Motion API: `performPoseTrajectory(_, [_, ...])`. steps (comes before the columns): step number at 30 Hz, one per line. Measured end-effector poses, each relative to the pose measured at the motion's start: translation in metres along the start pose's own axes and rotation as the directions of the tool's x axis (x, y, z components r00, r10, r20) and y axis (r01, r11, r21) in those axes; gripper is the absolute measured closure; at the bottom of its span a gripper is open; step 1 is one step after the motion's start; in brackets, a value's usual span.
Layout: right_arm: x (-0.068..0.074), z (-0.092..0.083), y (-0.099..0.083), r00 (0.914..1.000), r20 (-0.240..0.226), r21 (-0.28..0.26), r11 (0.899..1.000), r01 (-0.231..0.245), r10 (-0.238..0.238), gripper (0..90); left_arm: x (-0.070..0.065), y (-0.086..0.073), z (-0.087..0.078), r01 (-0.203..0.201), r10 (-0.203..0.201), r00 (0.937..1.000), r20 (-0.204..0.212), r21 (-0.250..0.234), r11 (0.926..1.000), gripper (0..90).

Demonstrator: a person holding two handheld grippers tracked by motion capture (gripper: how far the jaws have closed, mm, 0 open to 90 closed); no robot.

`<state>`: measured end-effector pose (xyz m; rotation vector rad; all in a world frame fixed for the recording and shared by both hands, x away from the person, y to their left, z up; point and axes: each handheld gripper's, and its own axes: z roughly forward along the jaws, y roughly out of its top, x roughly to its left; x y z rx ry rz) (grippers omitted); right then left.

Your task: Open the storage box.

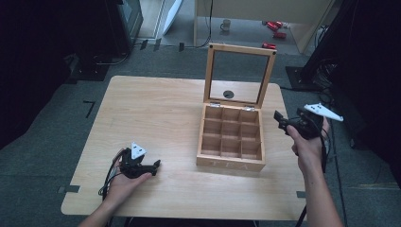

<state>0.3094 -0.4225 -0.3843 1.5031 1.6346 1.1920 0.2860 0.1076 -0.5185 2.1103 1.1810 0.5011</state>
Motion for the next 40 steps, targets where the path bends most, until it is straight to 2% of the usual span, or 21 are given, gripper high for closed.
performPoseTrajectory(4, [0.002,-0.014,-0.022,0.9999,0.004,0.015,1.000,0.014,-0.014,7.7,0.000,0.000,0.000,0.000,0.000,1.0000,0.000,0.000,1.0000,12.6])
performPoseTrajectory(5, [0.003,-0.019,-0.032,0.9998,0.000,0.028,0.999,0.019,-0.019,7.7,0.000,0.000,0.000,0.001,-0.001,1.0000,0.000,0.000,1.0000,12.6])
performPoseTrajectory(8, [0.005,-0.023,-0.043,0.9998,-0.003,0.036,0.999,0.021,-0.021,7.6,0.000,0.000,0.000,0.001,-0.001,1.0000,0.000,0.000,1.0000,12.6])
performPoseTrajectory(9, [0.007,-0.028,-0.053,0.9999,-0.013,0.047,0.999,0.011,-0.010,7.7,0.000,0.000,0.000,-0.001,0.001,1.0000,0.000,0.001,1.0000,12.6])
performPoseTrajectory(10, [0.007,-0.028,-0.053,0.9999,-0.013,0.047,0.999,0.011,-0.010,7.7,0.000,0.000,0.000,-0.001,0.001,1.0000,0.000,0.001,1.0000,12.6])
performPoseTrajectory(11, [0.009,-0.033,-0.062,0.9994,-0.033,0.059,0.998,-0.001,0.003,7.7,0.000,0.000,0.000,0.000,0.000,1.0000,0.000,0.001,1.0000,12.6])
performPoseTrajectory(18, [0.012,-0.048,-0.087,0.9994,-0.026,0.074,0.997,-0.023,0.025,7.7,0.000,0.000,0.000,0.000,0.000,1.0000,0.000,0.001,1.0000,12.6])
performPoseTrajectory(21, [0.013,-0.052,-0.107,0.9992,-0.022,0.109,0.994,-0.032,0.035,7.7,0.000,0.000,0.000,0.000,0.000,1.0000,-0.001,0.001,1.0000,12.6])
performPoseTrajectory(24, [0.013,-0.052,-0.116,0.9989,-0.019,0.132,0.990,-0.041,0.044,7.7,0.000,0.000,0.000,0.001,-0.001,1.0000,-0.001,0.001,1.0000,12.5])
performPoseTrajectory(27, [0.012,-0.049,-0.129,0.9991,0.003,0.176,0.983,-0.041,0.041,7.7,0.000,0.000,0.000,0.002,-0.002,1.0000,-0.001,0.001,1.0000,12.6])
performPoseTrajectory(28, [0.013,-0.046,-0.138,0.9995,0.024,0.212,0.977,-0.023,0.018,7.7,0.000,0.000,0.000,0.002,-0.002,1.0000,-0.001,0.001,1.0000,12.6])
performPoseTrajectory(30, [0.013,-0.044,-0.142,0.9995,0.031,0.229,0.973,-0.017,0.010,7.7,0.000,0.000,0.000,0.002,-0.002,1.0000,-0.001,0.001,1.0000,12.6])
performPoseTrajectory(31, [0.015,-0.039,-0.149,0.9991,0.040,0.260,0.966,0.005,-0.016,7.7,0.000,0.000,0.000,0.002,-0.002,1.0000,-0.001,0.001,1.0000,12.6])
performPoseTrajectory(32, [0.015,-0.039,-0.149,0.9991,0.040,0.260,0.966,0.005,-0.016,7.7,0.000,0.000,0.000,0.002,-0.002,1.0000,-0.001,0.001,1.0000,12.6])
performPoseTrajectory(33, [0.016,-0.037,-0.152,0.9978,0.051,0.277,0.961,0.026,-0.042,7.7,0.000,0.000,0.000,0.002,-0.002,1.0000,-0.001,0.001,1.0000,12.6])
performPoseTrajectory(37, [0.019,-0.032,-0.159,0.9935,0.076,0.315,0.947,0.057,-0.085,7.7,0.001,0.000,0.000,0.007,-0.007,0.9999,-0.008,0.001,1.0000,12.6])
performPoseTrajectory(40, [0.018,-0.029,-0.164,0.9912,0.091,0.342,0.938,0.060,-0.097,7.7,0.001,0.001,0.001,0.017,-0.016,0.9997,-0.016,0.001,0.9999,12.6])
